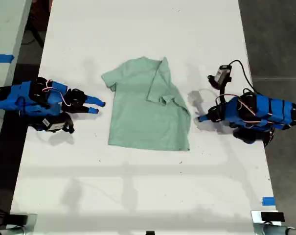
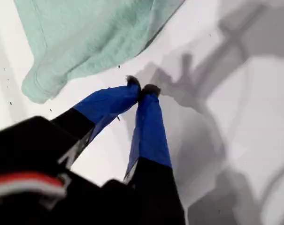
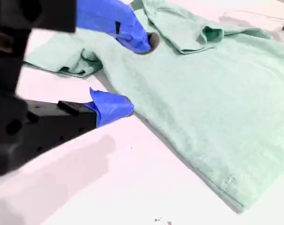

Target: Fold t shirt

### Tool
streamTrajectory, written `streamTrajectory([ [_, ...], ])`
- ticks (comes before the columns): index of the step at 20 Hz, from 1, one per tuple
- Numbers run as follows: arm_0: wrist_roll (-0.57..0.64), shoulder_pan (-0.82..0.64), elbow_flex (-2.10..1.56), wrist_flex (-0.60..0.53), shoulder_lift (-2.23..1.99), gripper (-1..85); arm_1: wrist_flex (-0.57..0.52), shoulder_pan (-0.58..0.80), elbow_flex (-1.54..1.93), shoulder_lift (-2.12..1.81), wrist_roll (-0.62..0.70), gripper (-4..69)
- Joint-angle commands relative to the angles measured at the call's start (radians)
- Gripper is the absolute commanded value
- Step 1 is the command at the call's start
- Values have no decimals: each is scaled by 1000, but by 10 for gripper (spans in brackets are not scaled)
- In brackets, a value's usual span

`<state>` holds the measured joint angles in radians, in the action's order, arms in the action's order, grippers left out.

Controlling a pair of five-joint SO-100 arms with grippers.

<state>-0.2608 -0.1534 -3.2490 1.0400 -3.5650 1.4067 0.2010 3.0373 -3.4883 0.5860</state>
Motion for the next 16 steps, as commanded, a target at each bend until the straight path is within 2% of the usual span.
streamTrajectory([
  [1, -86, 87, -41, -25, -18, 454, -29, -25, 51, -14, 48, 52],
  [5, -66, 58, -41, -28, -20, 401, -29, -29, 51, -14, 44, 51],
  [7, -18, 31, -41, -23, -18, 280, -29, -29, 51, -14, 43, 51],
  [8, 6, 15, -41, -23, -18, 120, -29, -29, 51, -14, 43, 51],
  [9, 3, 5, -41, -23, -18, 39, -29, -29, 51, -14, 43, 51],
  [10, -3, -11, -41, -23, -18, 126, -29, -29, 51, -14, 41, 51],
  [13, 6, -83, -41, -23, -18, -2, -29, -29, 51, -14, 43, 51],
  [14, 43, -86, -41, -61, -20, 4, -29, -31, 51, -14, 41, 50],
  [15, 167, -83, -41, -130, -21, -1, -29, -31, 51, -14, 41, 50],
  [16, 147, -77, -34, -184, -23, -2, -29, -29, 51, -14, 43, 50],
])
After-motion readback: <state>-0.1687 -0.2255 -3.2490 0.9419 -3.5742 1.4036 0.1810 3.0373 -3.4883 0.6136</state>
